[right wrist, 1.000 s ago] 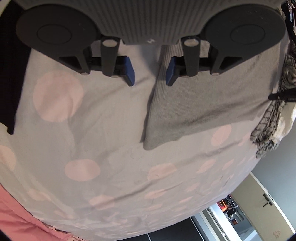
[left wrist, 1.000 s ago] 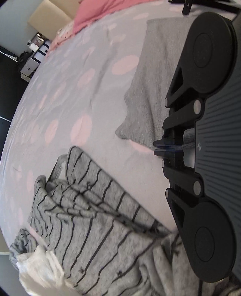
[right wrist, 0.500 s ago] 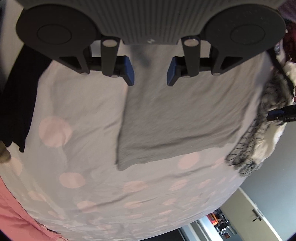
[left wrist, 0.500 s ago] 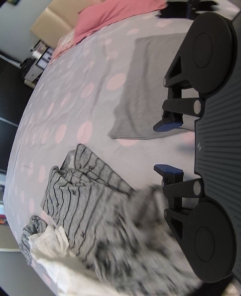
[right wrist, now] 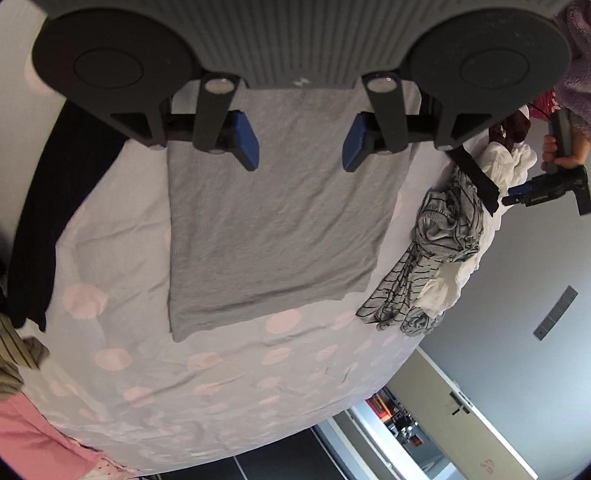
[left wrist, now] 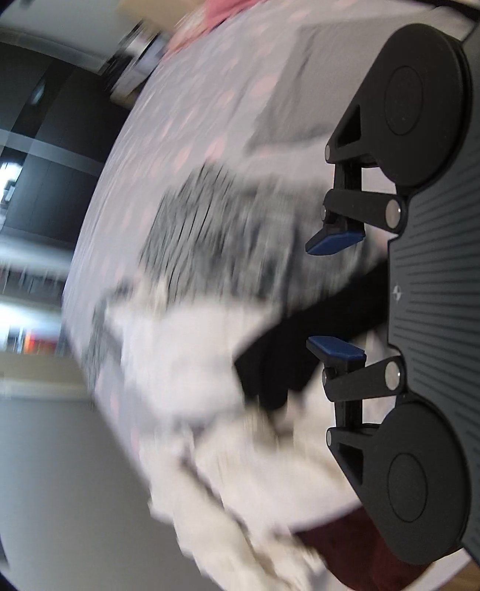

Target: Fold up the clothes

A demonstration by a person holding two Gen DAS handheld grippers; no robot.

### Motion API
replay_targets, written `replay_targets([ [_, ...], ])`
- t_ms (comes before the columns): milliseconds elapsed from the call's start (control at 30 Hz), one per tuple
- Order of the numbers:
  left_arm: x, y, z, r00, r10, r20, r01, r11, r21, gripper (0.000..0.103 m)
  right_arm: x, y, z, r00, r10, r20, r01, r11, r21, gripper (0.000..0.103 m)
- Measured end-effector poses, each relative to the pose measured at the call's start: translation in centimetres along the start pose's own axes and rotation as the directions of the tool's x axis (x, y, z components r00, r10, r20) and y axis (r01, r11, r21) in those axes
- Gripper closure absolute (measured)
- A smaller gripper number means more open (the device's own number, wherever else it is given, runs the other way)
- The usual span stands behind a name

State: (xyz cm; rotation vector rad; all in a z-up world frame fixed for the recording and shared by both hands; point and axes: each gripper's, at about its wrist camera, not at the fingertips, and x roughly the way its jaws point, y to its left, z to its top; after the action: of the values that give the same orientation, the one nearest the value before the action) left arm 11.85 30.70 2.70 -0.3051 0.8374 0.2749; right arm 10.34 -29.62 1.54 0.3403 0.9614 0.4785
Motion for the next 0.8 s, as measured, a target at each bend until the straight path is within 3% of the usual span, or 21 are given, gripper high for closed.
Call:
replay_targets([
  [133, 1.8, 3.4, 0.3, 1.000, -0.011, -0.004, 0.011, 0.992, -0.129, 0.057, 1.4, -0.3, -1.1, 0.998, -0.070, -0.007, 0.070, 0.997, -0.022, 0.049],
  [300, 4.7, 5.7, 1.0, 1.000, -0.023, -0.010, 0.019, 0.955, -0.296, 0.057, 3.9, -1.4, -1.1, 0.984, -0.179, -0.009, 0.179, 0.983, -0.046, 0.049],
  [400, 5.5, 5.8, 1.4, 1.000, -0.020, 0.001, 0.019, 0.955, -0.297, 0.058, 4.6, -1.5, -1.0, 0.985, -0.172, -0.026, 0.170, 0.985, -0.040, 0.049],
  [467, 5.5, 5.5, 1.4, 1.000, 0.004, -0.002, -0.005, 0.957, -0.291, 0.076, 5.1, -1.4, -1.0, 0.984, -0.176, -0.035, 0.174, 0.983, -0.059, 0.049],
  [567, 4.7, 5.1, 1.5, 0.998, 0.050, 0.025, -0.040, 0.956, -0.290, 0.092, 5.8, -0.8, -1.0, 0.983, -0.180, -0.044, 0.175, 0.979, -0.107, 0.049],
  [733, 0.5, 3.3, 1.5, 0.984, 0.112, 0.137, -0.079, 0.970, -0.228, 0.102, 6.3, 0.4, -1.4, 0.982, -0.178, -0.060, 0.164, 0.967, -0.193, 0.049],
  [800, -1.8, 2.5, 1.3, 0.978, 0.084, 0.192, -0.043, 0.977, -0.209, 0.103, 6.4, 0.7, -1.5, 0.982, -0.178, -0.062, 0.161, 0.963, -0.216, 0.049],
])
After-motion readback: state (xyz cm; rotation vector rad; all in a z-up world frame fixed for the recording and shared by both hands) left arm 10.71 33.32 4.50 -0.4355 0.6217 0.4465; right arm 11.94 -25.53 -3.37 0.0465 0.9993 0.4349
